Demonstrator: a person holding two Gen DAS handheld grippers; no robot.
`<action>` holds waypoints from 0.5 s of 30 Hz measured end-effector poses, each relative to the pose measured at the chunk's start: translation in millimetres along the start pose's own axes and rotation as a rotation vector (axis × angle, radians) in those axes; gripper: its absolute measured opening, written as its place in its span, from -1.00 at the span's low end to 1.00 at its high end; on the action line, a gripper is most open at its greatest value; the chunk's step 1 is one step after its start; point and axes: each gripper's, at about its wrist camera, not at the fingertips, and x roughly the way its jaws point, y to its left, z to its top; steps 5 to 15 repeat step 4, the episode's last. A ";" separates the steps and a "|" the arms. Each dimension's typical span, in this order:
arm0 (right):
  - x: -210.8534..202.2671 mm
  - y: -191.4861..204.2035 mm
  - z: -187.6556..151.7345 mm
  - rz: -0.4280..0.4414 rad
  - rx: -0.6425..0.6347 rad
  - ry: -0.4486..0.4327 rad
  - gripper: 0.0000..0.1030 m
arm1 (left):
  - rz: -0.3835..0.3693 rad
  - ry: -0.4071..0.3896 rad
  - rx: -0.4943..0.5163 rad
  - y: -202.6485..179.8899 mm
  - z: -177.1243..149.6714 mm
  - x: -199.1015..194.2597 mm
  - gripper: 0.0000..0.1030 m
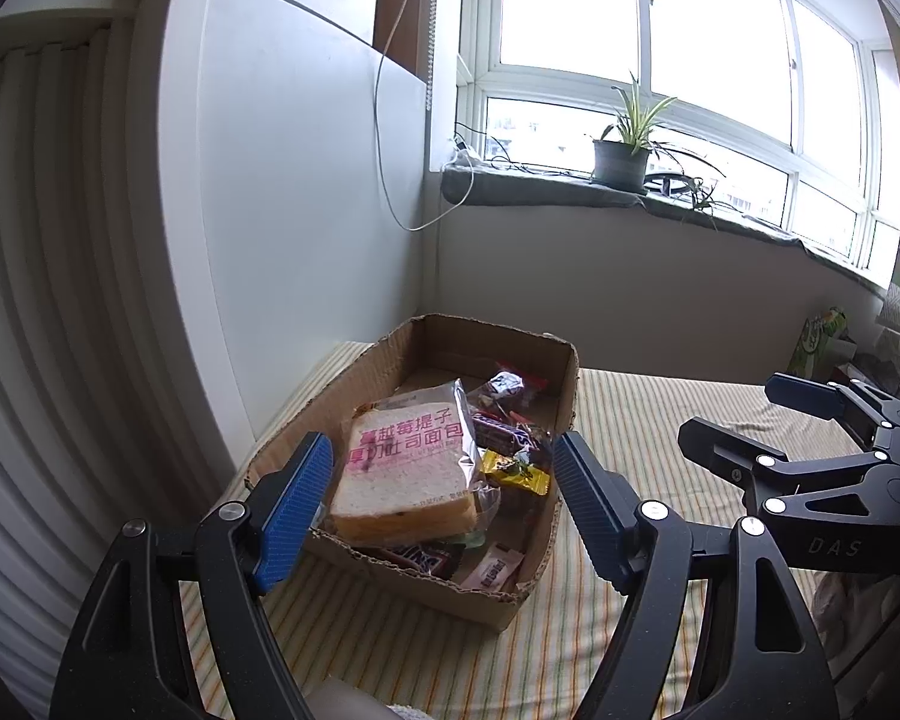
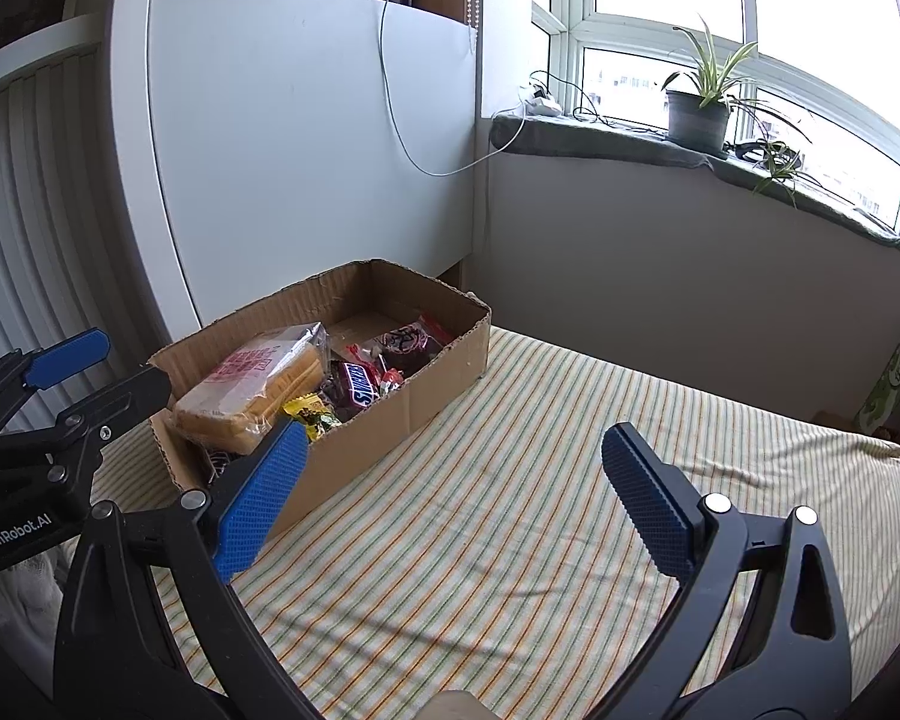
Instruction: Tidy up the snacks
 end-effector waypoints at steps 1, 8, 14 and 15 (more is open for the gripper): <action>-0.1 0.1 -0.2 -0.001 -0.001 0.000 0.95 | -0.001 0.000 0.002 -0.7 -0.4 -0.2 0.48; -0.1 0.0 -1.1 -0.003 -0.004 0.000 0.95 | 0.002 -0.002 0.008 -2.9 -1.4 -0.4 0.48; -0.1 0.0 -1.1 -0.003 -0.004 0.000 0.95 | 0.002 -0.002 0.008 -2.9 -1.4 -0.4 0.48; -0.1 0.0 -1.1 -0.003 -0.004 0.000 0.95 | 0.002 -0.002 0.008 -2.9 -1.4 -0.4 0.48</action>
